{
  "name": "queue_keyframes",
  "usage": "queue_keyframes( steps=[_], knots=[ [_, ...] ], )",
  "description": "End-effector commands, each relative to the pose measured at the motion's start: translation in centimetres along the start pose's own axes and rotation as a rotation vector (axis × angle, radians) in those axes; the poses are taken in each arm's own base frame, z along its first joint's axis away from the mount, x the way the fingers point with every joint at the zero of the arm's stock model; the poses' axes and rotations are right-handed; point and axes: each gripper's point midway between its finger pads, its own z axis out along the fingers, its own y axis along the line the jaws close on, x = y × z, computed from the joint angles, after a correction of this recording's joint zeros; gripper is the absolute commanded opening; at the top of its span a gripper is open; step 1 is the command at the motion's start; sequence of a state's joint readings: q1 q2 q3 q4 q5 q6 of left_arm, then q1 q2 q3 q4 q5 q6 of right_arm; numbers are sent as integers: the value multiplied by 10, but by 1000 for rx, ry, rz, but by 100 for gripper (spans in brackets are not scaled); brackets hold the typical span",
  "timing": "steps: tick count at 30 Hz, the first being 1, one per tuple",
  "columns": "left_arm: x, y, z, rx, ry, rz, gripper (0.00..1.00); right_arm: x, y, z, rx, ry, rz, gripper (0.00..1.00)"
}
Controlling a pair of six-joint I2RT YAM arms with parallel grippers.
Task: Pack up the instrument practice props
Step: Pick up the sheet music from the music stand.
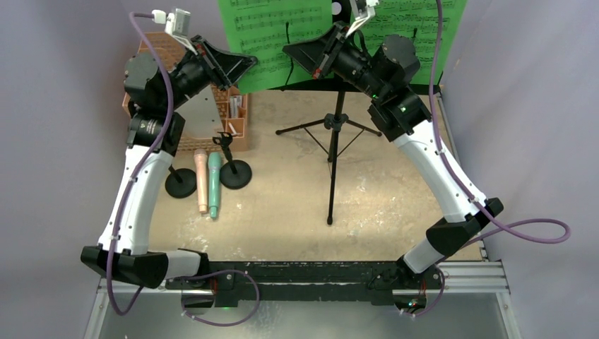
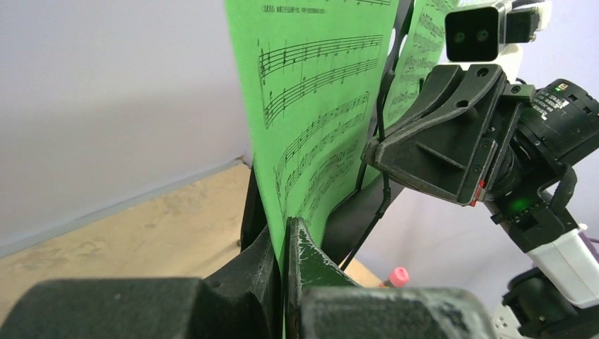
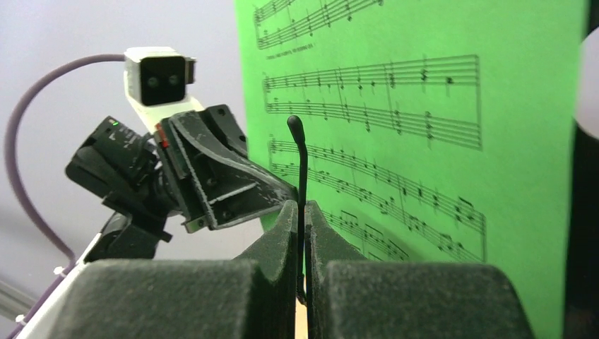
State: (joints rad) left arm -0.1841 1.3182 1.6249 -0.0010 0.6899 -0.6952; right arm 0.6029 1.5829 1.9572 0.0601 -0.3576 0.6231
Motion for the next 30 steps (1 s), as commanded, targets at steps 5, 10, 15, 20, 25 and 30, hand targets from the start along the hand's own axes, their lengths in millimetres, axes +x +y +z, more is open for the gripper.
queue_keyframes(
  steps=[5, 10, 15, 20, 25, 30],
  knots=[
    [-43, -12, -33, -180, -131, 165, 0, -22, 7, -10, 3, -68, -39, 0],
    [-49, -8, -53, -283, -159, 204, 0, -22, 1, -10, 28, -76, -42, 0],
    [-48, 0, -75, -399, -169, 228, 0, -19, -8, -7, 53, -74, -45, 1],
    [-48, 6, -101, -513, -191, 255, 0, -17, -15, -5, 74, -70, -49, 2],
    [-45, 9, -127, -612, -198, 274, 0, -16, -20, -4, 90, -74, -58, 2],
    [-30, 10, -143, -647, -167, 257, 0, -16, -23, -4, 102, -73, -71, 8]
  ],
)
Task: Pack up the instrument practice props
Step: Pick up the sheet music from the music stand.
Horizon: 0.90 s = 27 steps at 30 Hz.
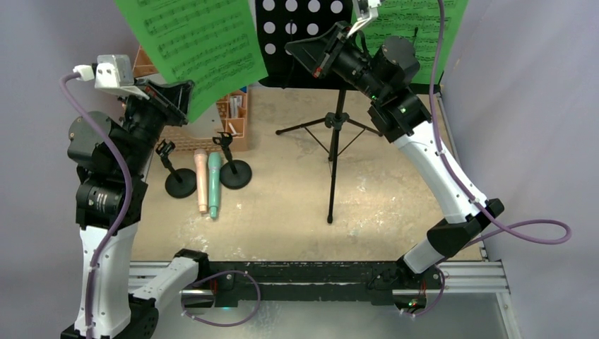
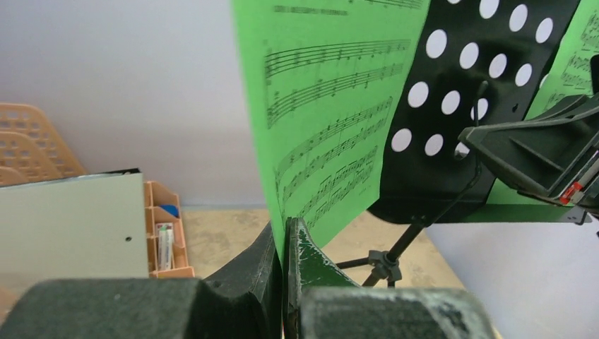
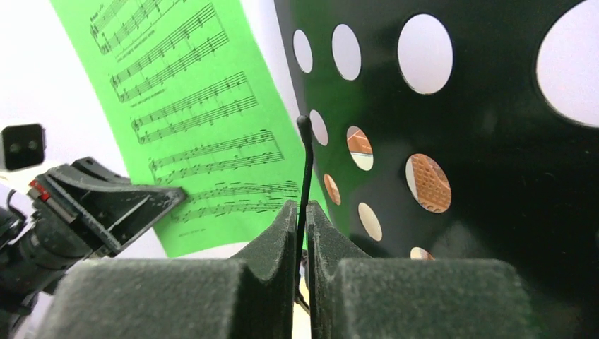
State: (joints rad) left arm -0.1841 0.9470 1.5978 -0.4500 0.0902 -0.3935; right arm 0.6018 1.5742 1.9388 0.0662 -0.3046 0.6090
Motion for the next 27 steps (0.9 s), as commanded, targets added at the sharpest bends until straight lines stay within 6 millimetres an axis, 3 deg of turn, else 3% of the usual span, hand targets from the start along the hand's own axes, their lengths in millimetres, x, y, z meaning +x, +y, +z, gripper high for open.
queue_keyframes(
  steps=[1, 8, 19, 23, 27],
  knots=[
    [19, 14, -12, -64, 51, 14, 0, -11, -14, -2, 55, -43, -61, 11],
    [48, 17, -27, -66, 142, -26, 0, -11, -15, -6, 57, -45, -80, 23],
    [29, 20, -48, -117, 109, 7, 0, -16, -9, -15, 49, -69, -98, 38],
    [44, 21, -48, -112, 147, -12, 0, -18, -6, -22, 43, -96, -115, 52],
    [78, 3, -40, 2, 252, -105, 0, -21, -2, -28, 32, -110, -137, 70]
  ],
)
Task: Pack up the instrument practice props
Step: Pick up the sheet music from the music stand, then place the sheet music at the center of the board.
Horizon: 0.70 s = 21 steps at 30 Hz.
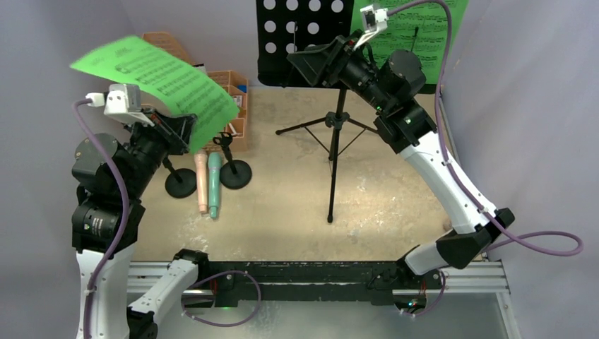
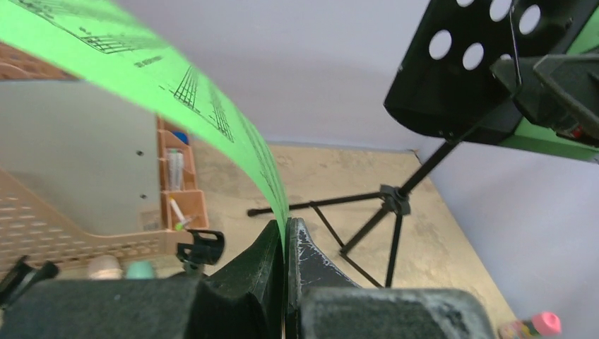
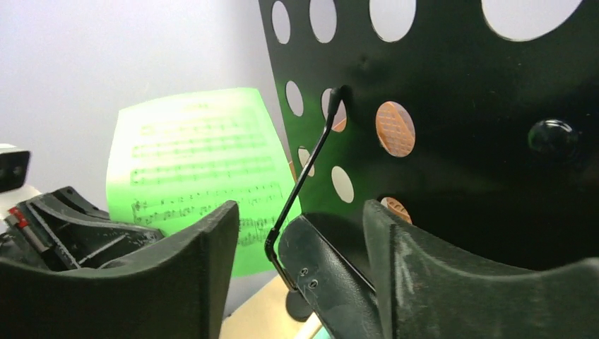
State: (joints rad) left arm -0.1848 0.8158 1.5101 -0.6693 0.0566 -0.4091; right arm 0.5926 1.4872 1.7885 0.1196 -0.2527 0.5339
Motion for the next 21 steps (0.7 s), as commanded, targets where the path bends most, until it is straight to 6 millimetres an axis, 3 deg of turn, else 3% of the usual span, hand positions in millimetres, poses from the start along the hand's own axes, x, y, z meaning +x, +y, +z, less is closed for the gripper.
queue_keyframes(
  steps=[1, 6, 11, 21],
  knots=[
    [37, -19, 13, 126, 131, -87, 0, -28, 12, -13, -26, -93, -63, 73],
    [53, -38, 19, 240, 194, -152, 0, -35, 23, -28, -58, -131, -95, 83],
    [54, -55, 23, 331, 222, -192, 0, -47, 40, -47, -108, -176, -144, 86],
    [79, -75, 42, 488, 302, -322, 0, -69, 62, -93, -125, -277, -213, 94]
  ],
)
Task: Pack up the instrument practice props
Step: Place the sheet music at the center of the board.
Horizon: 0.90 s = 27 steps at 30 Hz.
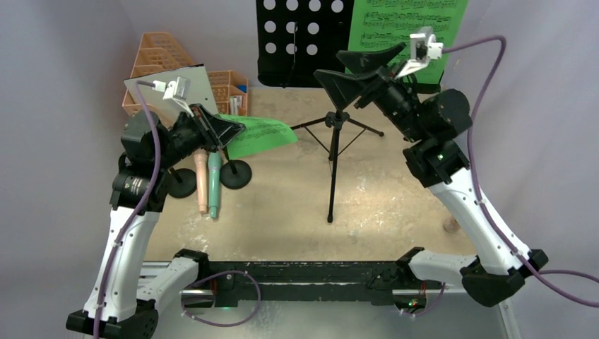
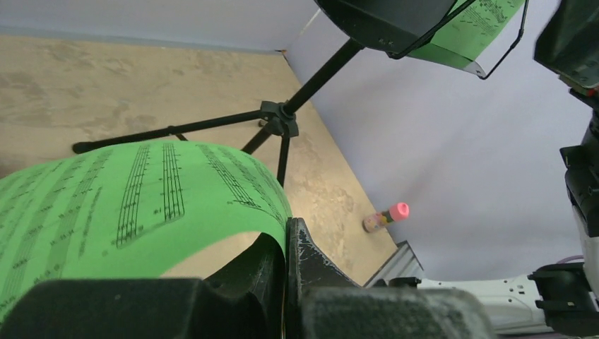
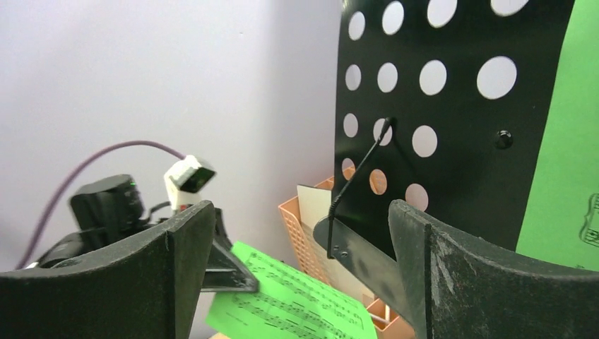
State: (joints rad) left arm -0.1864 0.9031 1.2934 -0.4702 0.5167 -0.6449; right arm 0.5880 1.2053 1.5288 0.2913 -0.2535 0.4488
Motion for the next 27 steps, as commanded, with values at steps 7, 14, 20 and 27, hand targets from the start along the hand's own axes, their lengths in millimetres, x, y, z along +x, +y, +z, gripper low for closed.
queue_keyframes(
  steps=[7, 14, 20, 27],
  knots=[
    [-1, -18, 36, 186, 35, -56, 0, -35, 17, -40, -1, -117, -106, 97],
    [24, -31, 76, 237, 125, -37, 0, -34, 8, -55, 66, -114, -136, 98],
    [47, -33, 85, 255, 170, -52, 0, -36, 8, -66, 89, -122, -148, 99],
    [105, 0, 65, 179, 277, -95, 0, -30, 6, -68, 89, -109, -149, 99]
  ],
)
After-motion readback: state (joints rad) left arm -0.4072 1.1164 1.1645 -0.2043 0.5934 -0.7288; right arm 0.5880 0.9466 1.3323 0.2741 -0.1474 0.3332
